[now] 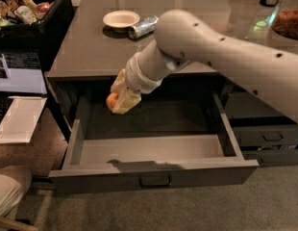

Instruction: Pick orange from top drawer and place on counter

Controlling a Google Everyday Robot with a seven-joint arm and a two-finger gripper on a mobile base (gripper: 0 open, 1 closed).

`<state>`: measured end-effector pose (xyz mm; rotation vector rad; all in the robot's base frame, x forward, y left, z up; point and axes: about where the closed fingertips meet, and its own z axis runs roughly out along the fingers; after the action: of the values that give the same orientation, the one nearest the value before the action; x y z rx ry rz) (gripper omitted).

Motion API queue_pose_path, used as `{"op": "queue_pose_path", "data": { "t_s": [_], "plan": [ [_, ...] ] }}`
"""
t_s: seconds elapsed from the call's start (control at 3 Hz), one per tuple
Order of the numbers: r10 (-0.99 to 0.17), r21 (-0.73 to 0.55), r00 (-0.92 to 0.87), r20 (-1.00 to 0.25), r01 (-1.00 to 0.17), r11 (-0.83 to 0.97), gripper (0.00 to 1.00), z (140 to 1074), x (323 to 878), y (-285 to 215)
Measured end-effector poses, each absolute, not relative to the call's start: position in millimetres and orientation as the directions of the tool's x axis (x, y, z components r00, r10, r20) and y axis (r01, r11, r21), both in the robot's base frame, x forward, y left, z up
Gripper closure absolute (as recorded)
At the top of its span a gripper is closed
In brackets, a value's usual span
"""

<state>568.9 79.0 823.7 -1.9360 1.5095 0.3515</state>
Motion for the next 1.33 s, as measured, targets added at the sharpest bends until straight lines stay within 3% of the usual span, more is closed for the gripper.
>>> {"op": "queue_pose_path", "data": {
  "t_s": [0.33,0.67,1.33],
  "plan": [
    [-0.768,-0.396,0.306,-0.563,-0.915,-0.075,1.0,870.1,580.1,66.5],
    [-0.732,-0.401,0.26,-0.63,-0.916,0.02,1.0,897.7,608.1,75.5],
    [-0.648,-0.222,0.04,-0.76,-0.954,0.202,1.0,893.4,677.9,100.0]
  ]
}}
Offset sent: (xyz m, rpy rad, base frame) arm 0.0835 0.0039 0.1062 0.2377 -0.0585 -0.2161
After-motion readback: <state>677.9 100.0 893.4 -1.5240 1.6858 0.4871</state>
